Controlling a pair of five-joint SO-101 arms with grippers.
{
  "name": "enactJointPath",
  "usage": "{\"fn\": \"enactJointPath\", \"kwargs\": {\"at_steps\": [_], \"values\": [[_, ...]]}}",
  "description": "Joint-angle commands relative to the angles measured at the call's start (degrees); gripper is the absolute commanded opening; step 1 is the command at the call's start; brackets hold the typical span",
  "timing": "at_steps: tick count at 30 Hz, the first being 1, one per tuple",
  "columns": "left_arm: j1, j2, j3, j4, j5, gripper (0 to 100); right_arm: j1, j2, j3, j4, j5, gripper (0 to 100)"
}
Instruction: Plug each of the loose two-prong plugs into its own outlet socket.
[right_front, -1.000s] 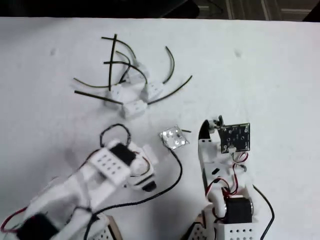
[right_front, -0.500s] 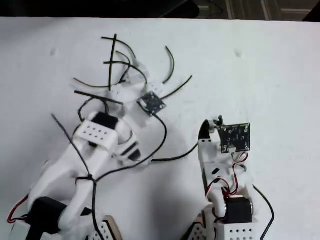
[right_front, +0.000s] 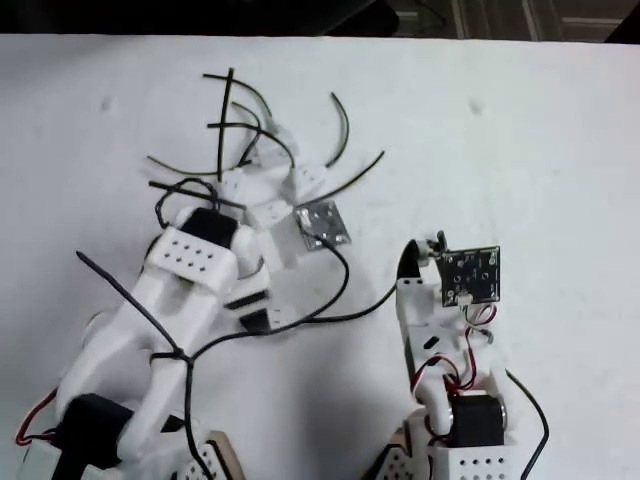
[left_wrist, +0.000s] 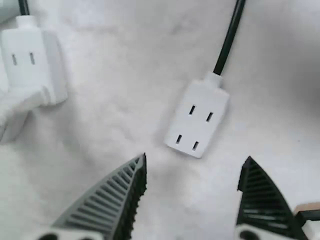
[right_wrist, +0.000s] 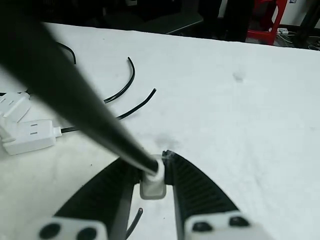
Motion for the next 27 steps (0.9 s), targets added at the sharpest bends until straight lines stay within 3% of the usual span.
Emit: {"fn": "enactJointPath", "kwargs": {"at_steps": [1, 8, 13, 21, 27], "values": [[0.7, 0.4, 0.3, -0.4, -4.7, 30, 0.0, -0.7, -1.0, -1.0, 0.6, 1.7], [0.7, 0.5, 7.6, -11.6, -4.3, 30, 0.0, -0.7, -1.0, -1.0, 0.6, 1.7], [0.7, 0.5, 10.1, -18.4, 4.0, 30, 0.0, -0.7, -1.0, -1.0, 0.6, 1.7], [5.2, 8.7, 8.2, -18.5, 4.9, 30, 0.0, -0.7, -1.0, -1.0, 0.6, 1.7], [4.8, 20.8, -4.9, -10.5, 5.9, 23, 0.0, -0.7, -1.0, -1.0, 0.6, 1.7]]}}
